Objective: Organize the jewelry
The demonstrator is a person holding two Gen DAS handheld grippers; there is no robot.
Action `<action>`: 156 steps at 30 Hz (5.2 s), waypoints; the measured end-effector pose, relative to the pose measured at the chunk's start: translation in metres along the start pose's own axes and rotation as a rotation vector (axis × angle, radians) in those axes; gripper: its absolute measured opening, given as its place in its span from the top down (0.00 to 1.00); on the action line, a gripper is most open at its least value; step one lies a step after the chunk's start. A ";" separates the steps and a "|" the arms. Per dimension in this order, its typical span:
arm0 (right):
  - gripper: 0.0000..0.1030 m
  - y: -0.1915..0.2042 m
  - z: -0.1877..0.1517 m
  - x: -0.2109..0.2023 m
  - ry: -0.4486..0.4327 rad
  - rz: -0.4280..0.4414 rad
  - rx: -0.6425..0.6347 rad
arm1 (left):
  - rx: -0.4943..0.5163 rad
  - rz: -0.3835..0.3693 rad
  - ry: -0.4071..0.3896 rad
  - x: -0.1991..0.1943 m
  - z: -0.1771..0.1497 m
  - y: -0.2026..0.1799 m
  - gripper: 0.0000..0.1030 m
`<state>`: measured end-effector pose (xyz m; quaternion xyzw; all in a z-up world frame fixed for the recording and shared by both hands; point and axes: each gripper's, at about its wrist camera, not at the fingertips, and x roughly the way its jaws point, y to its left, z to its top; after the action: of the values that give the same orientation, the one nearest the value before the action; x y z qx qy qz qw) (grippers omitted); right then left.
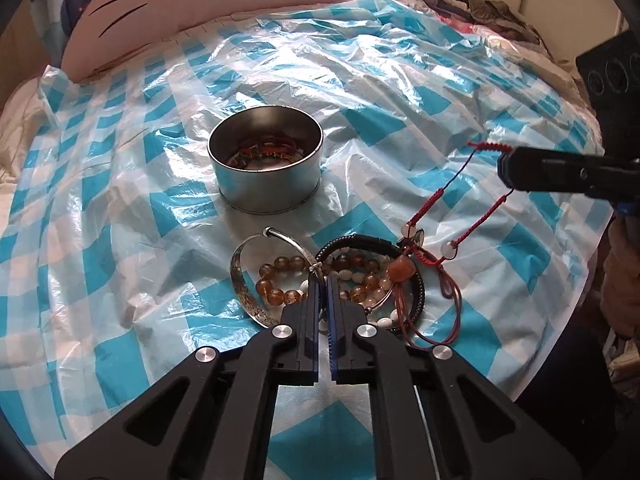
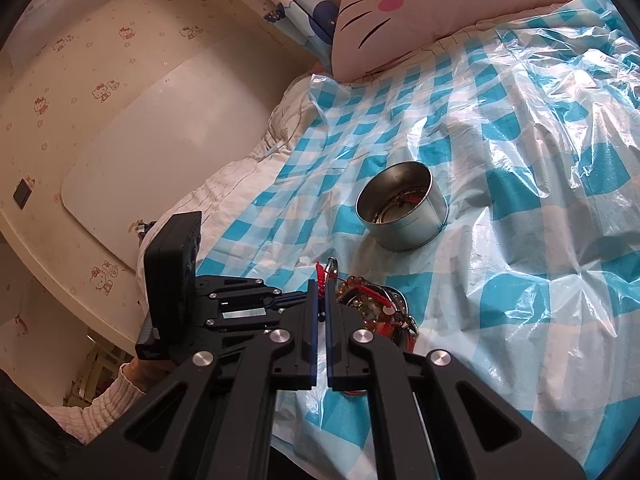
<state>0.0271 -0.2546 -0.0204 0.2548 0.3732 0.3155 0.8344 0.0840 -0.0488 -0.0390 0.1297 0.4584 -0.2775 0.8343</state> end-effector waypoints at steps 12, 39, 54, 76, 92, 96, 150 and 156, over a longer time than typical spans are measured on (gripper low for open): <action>0.97 0.011 -0.002 -0.017 -0.113 0.065 0.053 | -0.277 -0.248 -0.222 -0.060 -0.010 0.012 0.97; 0.96 0.004 0.002 -0.004 -0.252 0.122 0.074 | -0.271 0.097 -0.397 -0.060 0.013 -0.017 0.96; 0.96 -0.011 0.006 0.005 -0.287 0.175 0.126 | -0.314 0.136 -0.448 -0.053 0.008 -0.012 0.96; 0.96 -0.017 0.048 0.020 -0.373 0.249 0.144 | -0.376 0.107 -0.493 -0.043 0.034 0.009 0.96; 0.96 -0.036 0.064 0.043 -0.352 0.215 0.170 | -0.422 0.056 -0.456 -0.018 0.051 0.029 0.96; 0.96 -0.036 0.071 0.051 -0.345 0.207 0.161 | -0.437 0.042 -0.443 -0.010 0.056 0.034 0.96; 0.47 -0.039 0.067 0.105 -0.148 -0.221 0.022 | -0.675 0.106 -0.391 0.004 0.043 0.081 0.44; 0.29 -0.021 0.053 0.066 -0.268 -0.339 -0.012 | -0.599 0.169 -0.403 -0.013 0.034 0.053 0.32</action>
<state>0.1097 -0.2315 -0.0336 0.2232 0.2945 0.1361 0.9192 0.1327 -0.0175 -0.0111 -0.1402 0.3333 -0.0809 0.9288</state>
